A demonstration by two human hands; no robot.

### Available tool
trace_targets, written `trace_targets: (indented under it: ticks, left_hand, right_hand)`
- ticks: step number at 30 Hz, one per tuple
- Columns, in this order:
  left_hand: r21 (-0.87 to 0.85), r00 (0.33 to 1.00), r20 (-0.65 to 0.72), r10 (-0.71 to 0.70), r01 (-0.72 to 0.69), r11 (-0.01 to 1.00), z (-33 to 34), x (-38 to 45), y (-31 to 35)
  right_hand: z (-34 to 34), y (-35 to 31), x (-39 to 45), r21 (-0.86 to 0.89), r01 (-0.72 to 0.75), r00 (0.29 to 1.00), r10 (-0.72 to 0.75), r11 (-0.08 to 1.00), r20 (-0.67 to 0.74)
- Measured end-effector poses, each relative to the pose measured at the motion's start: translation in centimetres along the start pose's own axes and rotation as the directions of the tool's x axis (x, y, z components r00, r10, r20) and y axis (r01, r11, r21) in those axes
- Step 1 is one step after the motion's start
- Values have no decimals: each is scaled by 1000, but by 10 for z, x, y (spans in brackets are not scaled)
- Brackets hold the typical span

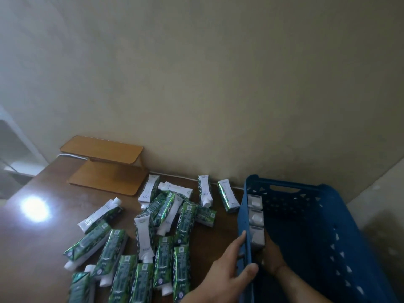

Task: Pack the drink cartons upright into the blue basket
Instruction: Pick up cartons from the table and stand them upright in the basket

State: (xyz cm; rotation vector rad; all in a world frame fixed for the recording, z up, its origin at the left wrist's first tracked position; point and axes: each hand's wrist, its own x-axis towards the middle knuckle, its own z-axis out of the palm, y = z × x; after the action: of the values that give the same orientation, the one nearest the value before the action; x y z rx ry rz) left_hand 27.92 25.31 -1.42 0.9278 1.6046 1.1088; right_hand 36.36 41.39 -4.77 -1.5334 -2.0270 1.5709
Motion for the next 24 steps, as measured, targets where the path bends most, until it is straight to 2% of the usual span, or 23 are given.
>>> trace_targets:
  ticks: [2, 3, 4, 5, 6, 7, 8, 10, 13, 15, 17, 19, 22, 24]
  left_hand:
    - [93, 1000, -16, -22, 23, 995, -4, -7, -4]
    - [225, 997, -59, -43, 55, 973, -8, -10, -10]
    - [404, 989, -127, -71, 117, 907, -14, -13, -17]
    - [600, 971, -212, -106, 215, 771, -21, -16, -25]
    - [740, 944, -294, -146, 322, 590, -28, -19, -32]
    - [804, 917, -353, -185, 399, 441, -34, -22, -38]
    - [831, 897, -383, -222, 440, 341, -39, -26, -42]
    - [855, 875, -398, -276, 462, 234, -43, -30, -46]
    - [888, 885, -369, -285, 426, 173, -32, -29, -50]
    - [919, 912, -321, -254, 365, 152, -20, -31, -54]
    - [934, 931, -290, -223, 326, 146, -15, -37, -60]
    - [933, 938, -278, -208, 315, 172, -16, -44, -63]
    - [926, 951, -265, -159, 297, 233, -19, -52, -65]
    - [893, 955, -281, -91, 295, 339, -17, -58, -68]
  right_hand:
    - [-7, 4, 5, -331, 84, 995, -59, 940, 85]
    - [-11, 3, 5, -401, 105, 990, -55, 910, 133]
    - [-15, -1, 3, -475, 131, 985, -58, 870, 165]
    - [-21, -5, -1, -547, 149, 980, -49, 824, 194]
    - [-26, -6, -3, -652, 169, 978, -46, 739, 202]
    - [-33, -7, -6, -730, 160, 984, -46, 664, 173]
    - [-38, -8, -10, -756, 126, 992, -73, 642, 103]
    - [-41, -13, -18, -739, 95, 978, -199, 667, -54]
    - [-39, -30, -33, -701, 189, 903, -401, 688, -151]
    - [-35, -42, -47, -653, 306, 846, -512, 692, -146]
    - [-27, -51, -63, -606, 455, 769, -631, 653, -103]
    - [-18, -55, -78, -561, 569, 700, -712, 602, -54]
    - [-6, -61, -95, -564, 651, 608, -794, 507, -12]
    - [1, -63, -105, -577, 690, 545, -838, 438, 16]
